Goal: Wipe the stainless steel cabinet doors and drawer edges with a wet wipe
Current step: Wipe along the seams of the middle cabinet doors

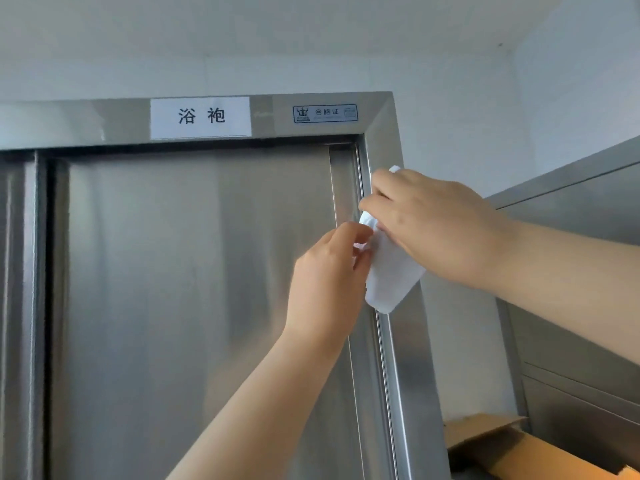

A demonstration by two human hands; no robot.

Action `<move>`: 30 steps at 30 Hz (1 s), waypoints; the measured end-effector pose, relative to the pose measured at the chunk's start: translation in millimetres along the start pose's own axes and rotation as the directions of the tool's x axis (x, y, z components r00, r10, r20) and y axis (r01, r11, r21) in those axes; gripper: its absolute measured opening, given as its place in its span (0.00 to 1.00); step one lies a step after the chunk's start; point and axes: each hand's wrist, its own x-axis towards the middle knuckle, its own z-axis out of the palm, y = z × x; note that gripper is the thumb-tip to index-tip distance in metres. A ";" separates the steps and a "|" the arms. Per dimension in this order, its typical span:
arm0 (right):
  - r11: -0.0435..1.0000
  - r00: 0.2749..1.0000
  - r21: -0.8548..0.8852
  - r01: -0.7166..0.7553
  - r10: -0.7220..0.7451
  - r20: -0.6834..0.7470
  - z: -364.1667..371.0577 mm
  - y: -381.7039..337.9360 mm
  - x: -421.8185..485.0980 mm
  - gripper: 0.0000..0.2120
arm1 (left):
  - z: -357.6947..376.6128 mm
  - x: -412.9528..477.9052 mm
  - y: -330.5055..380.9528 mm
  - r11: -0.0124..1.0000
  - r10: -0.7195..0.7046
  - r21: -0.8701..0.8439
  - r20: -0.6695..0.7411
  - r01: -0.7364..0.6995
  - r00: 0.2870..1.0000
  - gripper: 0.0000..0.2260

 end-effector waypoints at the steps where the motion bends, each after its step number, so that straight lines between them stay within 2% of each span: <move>1: 1.000 1.000 0.012 0.006 -0.006 -0.003 -1.0 0.4 0.1 0.12 | 1.2 0.1 0.0 1.000 -0.007 -0.002 0.012 0.007 1.000 0.08; 6: 0.998 0.998 0.027 0.048 -0.047 -0.050 2.6 -1.4 -3.7 0.19 | -0.3 6.6 -1.9 0.997 -0.069 -0.025 -0.011 0.068 0.998 0.09; 8: 0.997 0.996 0.078 0.008 -0.001 -0.085 5.8 -3.0 -7.3 0.19 | -2.0 9.6 -2.4 1.000 -0.007 0.015 -0.009 0.007 1.000 0.08; 11: 0.976 0.985 0.199 -0.088 0.115 -0.131 13.8 -10.3 -13.4 0.13 | -3.2 13.7 -4.1 0.991 0.112 0.078 0.001 -0.112 0.994 0.04; 14: 0.945 0.963 0.279 -0.172 0.221 -0.155 21.3 -21.1 -16.2 0.10 | -3.5 19.0 -9.5 0.977 0.187 0.102 0.030 -0.189 0.982 0.04; 22: 0.882 0.888 0.327 -0.339 0.415 -0.197 28.4 -49.6 -26.1 0.19 | 2.7 35.9 -17.5 0.938 0.345 0.066 -0.066 -0.341 0.936 0.04; 24: 0.859 0.864 0.352 -0.372 0.459 -0.206 27.8 -56.4 -25.4 0.19 | -2.5 43.1 -22.0 0.901 0.433 0.059 -0.067 -0.430 0.899 0.05; 26: 0.825 0.831 0.393 -0.405 0.512 -0.219 26.6 -64.9 -24.3 0.19 | -12.5 52.1 -23.7 0.831 0.554 0.086 -0.042 -0.549 0.832 0.07; 28: 0.770 0.767 0.467 -0.436 0.589 -0.255 23.9 -77.5 -23.2 0.20 | -26.2 62.7 -23.3 0.708 0.698 0.119 0.031 -0.696 0.716 0.08; 30: 0.714 0.698 0.541 -0.445 0.655 -0.290 20.9 -91.5 -22.3 0.22 | -42.4 74.9 -22.3 0.533 0.822 0.140 0.145 -0.834 0.550 0.08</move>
